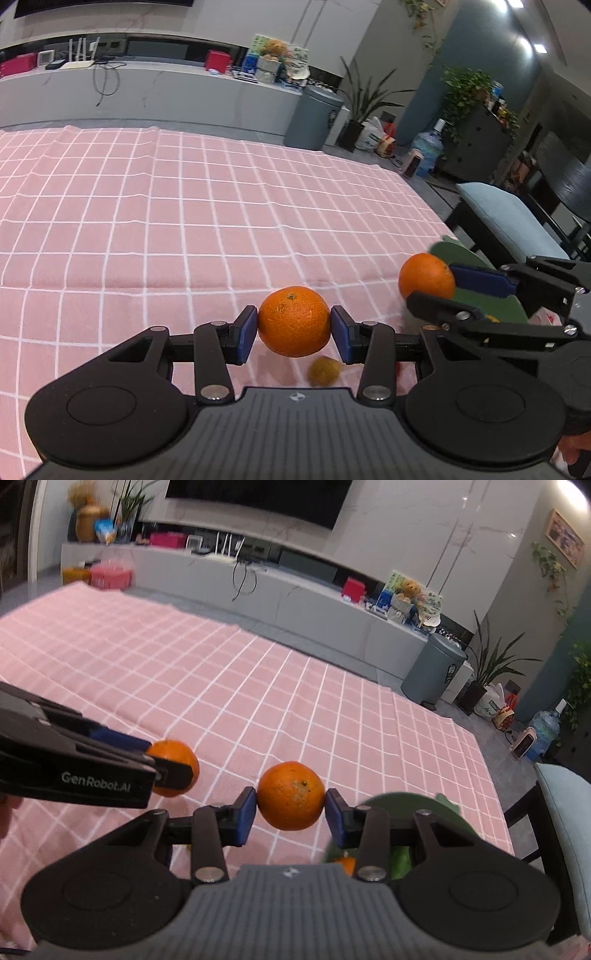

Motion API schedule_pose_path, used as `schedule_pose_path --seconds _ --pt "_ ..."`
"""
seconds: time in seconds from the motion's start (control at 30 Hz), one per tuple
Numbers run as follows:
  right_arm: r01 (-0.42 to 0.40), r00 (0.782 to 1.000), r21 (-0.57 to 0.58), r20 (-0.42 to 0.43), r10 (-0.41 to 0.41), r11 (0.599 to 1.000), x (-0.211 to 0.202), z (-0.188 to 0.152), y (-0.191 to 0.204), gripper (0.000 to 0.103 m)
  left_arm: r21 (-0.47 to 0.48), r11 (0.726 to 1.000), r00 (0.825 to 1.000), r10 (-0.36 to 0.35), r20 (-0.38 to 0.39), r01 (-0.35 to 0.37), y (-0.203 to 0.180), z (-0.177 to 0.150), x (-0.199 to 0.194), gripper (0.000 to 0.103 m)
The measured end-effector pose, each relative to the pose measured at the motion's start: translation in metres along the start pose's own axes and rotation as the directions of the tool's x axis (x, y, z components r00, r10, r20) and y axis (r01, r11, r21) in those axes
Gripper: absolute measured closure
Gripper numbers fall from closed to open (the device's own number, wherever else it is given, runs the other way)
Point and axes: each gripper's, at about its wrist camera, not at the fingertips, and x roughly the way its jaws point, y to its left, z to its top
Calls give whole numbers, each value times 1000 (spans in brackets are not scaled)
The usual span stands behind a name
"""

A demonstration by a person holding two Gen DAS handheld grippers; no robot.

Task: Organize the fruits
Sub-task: 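Carry both oranges into the green colander and open both tools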

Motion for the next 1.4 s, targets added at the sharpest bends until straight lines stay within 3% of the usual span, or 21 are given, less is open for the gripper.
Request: schedule_pose_path --seconds 0.2,0.37,0.8,1.07,1.4 --pt "-4 999 78 32 1 997 -36 -14 -24 66 -16 998 998 -55 17 55 -23 8 -19 54" --pt "0 999 143 50 -7 990 -57 -26 -46 66 46 996 997 -77 22 76 -57 16 -25 54" --pt "61 996 230 49 -75 971 -82 -60 -97 66 150 979 990 -133 -40 138 -132 20 3 54" --pt "62 998 243 3 -65 968 -63 -77 -119 66 175 976 987 -110 -121 130 -151 18 36 54" --pt "54 998 205 -40 -46 977 -20 -77 -129 66 242 969 987 -2 -160 42 -163 23 71 54"
